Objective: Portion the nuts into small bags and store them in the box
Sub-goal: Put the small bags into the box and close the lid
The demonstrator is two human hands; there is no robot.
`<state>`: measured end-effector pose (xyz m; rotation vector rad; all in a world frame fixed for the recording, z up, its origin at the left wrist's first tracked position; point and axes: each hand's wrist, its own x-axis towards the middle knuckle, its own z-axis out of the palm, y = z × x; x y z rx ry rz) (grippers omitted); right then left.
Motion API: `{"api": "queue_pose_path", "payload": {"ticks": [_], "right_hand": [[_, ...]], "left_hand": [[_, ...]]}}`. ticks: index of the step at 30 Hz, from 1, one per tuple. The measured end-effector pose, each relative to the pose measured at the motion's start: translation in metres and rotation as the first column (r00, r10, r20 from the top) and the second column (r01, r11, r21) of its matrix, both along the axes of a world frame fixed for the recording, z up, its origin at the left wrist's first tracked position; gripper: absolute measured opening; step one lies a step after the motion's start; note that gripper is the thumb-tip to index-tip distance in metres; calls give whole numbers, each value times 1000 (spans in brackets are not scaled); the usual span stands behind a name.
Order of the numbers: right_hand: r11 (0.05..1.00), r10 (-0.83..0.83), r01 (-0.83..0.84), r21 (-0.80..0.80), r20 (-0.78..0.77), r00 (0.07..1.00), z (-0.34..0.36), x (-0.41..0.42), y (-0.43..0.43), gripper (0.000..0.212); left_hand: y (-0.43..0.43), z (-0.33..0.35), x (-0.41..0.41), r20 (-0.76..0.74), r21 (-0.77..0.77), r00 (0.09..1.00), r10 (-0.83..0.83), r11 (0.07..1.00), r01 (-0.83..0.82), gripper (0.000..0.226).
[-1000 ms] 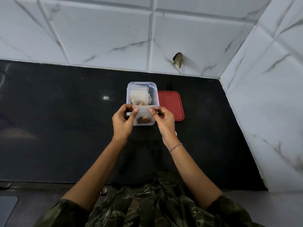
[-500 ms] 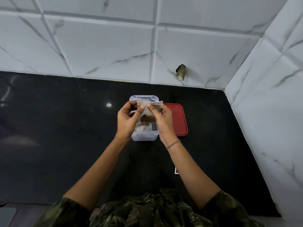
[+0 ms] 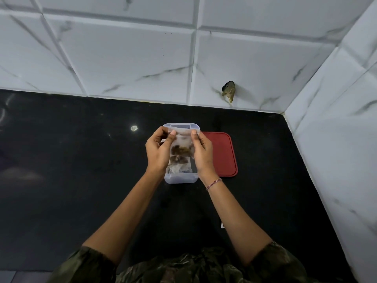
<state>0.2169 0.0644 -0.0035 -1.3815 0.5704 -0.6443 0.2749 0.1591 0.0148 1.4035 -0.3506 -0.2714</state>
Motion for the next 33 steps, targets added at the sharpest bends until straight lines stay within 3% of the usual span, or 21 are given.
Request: {"api": "queue_pose_path", "payload": {"ticks": [4, 7, 9, 11, 13, 16, 19, 21, 24, 27, 30, 33], "right_hand": [[991, 47, -39, 130, -59, 997, 1, 6, -8, 28], [981, 172, -147, 128, -205, 964, 4, 15, -25, 27], [972, 222, -234, 11, -357, 907, 2, 22, -38, 25], [945, 177, -283, -163, -472, 863, 0, 28, -48, 22], [901, 101, -308, -305, -543, 834, 0, 33, -48, 20], [752, -70, -353, -557, -601, 796, 2, 41, -43, 16], [661, -187, -353, -662, -601, 777, -2, 46, -37, 12], [648, -212, -325, -689, -572, 792, -3, 46, -35, 10], [666, -205, -274, -694, -523, 827, -1, 44, -33, 15], [653, -107, -382, -654, -579, 808, 6, 37, -30, 47], [605, 78, -620, -500, -737, 672, 7, 28, -25, 48], [488, 137, -786, -380, -856, 499, 3, 22, -20, 53]], "left_hand": [[-2, -12, 11, 98, 197, 994, 56, 978, -75, 23], [-2, -15, 24, 402, 429, 912, 80, 863, -265, 19], [-5, -10, 32, 535, 574, 845, 0, 735, -362, 22], [-7, -8, 38, 528, 660, 846, -77, 663, -352, 24], [-8, -10, 41, 490, 707, 865, -105, 628, -325, 24], [-7, -15, 43, 490, 727, 864, -116, 601, -331, 31], [-6, -14, 39, 560, 710, 812, -162, 598, -371, 46], [-6, -12, 31, 588, 747, 757, -284, 550, -374, 37], [-10, -13, 22, 482, 876, 674, -559, 329, -353, 18], [-17, -9, 18, 320, 943, 673, -667, 154, -295, 19], [-24, -9, 15, 226, 942, 645, -731, -5, -336, 39], [-28, -15, 11, 60, 778, 457, -887, -246, -578, 66]]}}
